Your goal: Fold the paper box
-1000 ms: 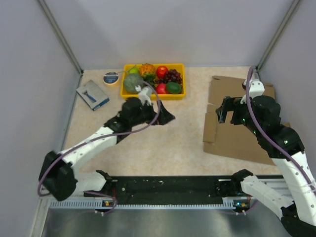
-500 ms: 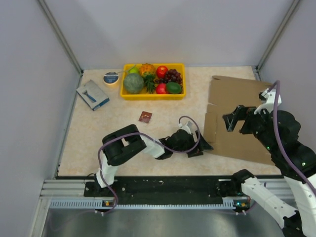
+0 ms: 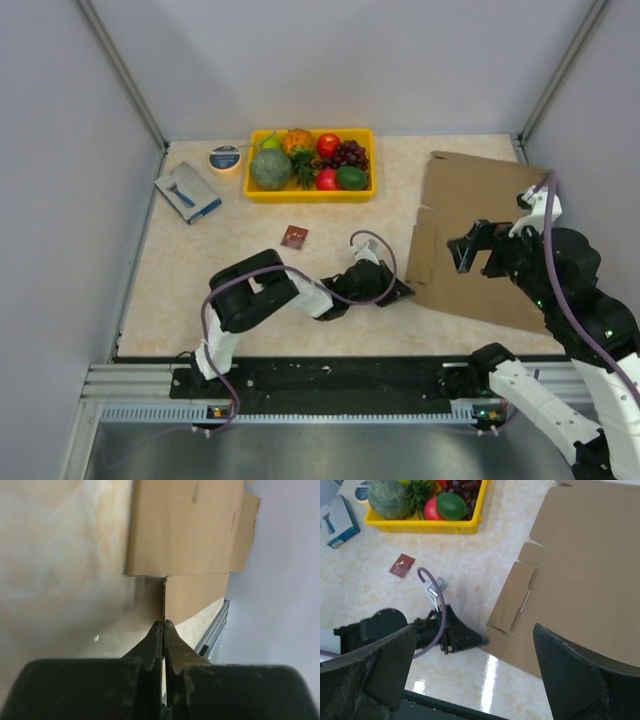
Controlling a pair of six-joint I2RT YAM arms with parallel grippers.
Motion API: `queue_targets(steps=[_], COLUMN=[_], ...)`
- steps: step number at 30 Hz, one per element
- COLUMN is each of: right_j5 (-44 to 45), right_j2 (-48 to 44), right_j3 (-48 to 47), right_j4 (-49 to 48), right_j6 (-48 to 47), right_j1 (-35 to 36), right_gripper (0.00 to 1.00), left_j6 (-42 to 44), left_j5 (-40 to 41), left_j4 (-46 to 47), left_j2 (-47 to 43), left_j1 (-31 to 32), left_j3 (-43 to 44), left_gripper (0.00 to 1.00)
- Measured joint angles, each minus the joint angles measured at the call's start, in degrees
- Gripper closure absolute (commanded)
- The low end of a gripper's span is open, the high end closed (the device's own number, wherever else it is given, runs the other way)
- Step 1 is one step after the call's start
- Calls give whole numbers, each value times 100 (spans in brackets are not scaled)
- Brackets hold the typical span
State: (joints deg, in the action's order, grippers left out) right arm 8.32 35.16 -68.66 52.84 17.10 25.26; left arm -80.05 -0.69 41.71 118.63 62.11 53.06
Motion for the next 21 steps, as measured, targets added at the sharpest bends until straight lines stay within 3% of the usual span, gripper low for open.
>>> queue_targets(steps=[4, 9, 14, 21], right_j5=[-136, -514, -1357, -3298], right_j2=[127, 551, 964, 1661], right_j3=[195, 282, 518, 756], right_j4=[-66, -208, -752, -1939], right_j6=[-68, -442, -1060, -2000], right_j1=[2, 2, 7, 13], right_gripper=[1, 1, 1, 6], left_j6=[667, 1897, 3740, 6116], left_j5=[-2, -181, -518, -422], left_j4=[-409, -1290, -3399, -5982], left_j2=[-603, -1993, -3560, -5530], left_j1=[-251, -566, -975, -1292], left_j3=[-68, -170, 240, 798], left_gripper=[100, 100, 100, 100])
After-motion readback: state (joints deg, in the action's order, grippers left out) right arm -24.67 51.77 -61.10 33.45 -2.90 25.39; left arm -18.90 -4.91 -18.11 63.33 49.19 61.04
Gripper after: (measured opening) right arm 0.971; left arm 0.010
